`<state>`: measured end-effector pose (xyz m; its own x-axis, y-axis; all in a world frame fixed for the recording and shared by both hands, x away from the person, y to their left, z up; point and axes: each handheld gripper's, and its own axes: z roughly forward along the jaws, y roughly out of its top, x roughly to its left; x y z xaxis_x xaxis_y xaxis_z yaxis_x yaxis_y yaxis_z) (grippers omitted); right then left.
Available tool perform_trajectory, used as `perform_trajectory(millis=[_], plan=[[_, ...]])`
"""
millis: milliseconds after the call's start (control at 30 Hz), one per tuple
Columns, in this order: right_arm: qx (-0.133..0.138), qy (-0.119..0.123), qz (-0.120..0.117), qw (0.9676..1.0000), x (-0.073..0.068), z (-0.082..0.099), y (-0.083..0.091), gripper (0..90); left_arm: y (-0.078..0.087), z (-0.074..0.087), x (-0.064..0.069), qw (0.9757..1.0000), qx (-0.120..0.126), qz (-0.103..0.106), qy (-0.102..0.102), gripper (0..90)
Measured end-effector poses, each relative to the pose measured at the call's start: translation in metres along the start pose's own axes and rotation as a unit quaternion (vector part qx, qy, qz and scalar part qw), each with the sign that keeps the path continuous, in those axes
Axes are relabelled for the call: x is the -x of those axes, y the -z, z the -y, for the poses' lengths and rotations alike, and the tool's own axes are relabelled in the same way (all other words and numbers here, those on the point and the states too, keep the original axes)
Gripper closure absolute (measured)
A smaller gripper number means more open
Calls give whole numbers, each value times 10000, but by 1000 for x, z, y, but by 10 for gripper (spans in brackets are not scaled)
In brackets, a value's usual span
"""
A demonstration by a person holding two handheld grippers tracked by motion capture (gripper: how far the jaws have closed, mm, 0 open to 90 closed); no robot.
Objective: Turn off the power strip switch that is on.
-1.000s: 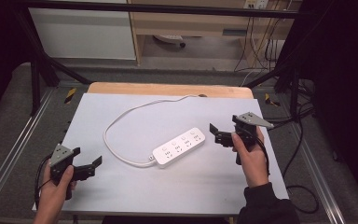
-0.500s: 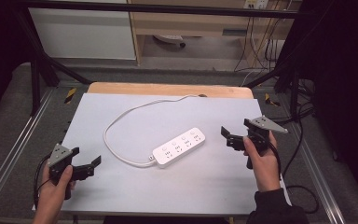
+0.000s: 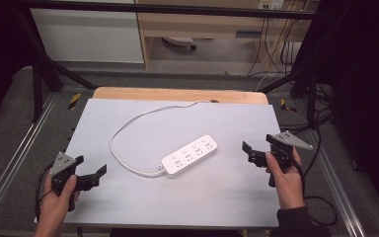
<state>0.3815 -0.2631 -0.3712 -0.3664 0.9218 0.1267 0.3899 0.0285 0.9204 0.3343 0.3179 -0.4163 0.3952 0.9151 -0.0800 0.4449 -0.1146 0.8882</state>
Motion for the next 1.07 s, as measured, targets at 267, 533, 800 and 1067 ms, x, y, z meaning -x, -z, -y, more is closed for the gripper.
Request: perform_trajectory(millis=[267,533,800,1067], plan=[[-99,50,132,9999,10,13,6,38,0,0,0,10000,-3,-4,-2,59],[-138,132,236,9995,16,35,9,36,0,0,0,10000,-3,-9,33,59],[-151,196,219,9995,19,54,11,36,0,0,0,10000,-13,3,21,59],[-446,248,25,9987,11,67,-1,36,0,0,1,10000,-6,1,-9,59]])
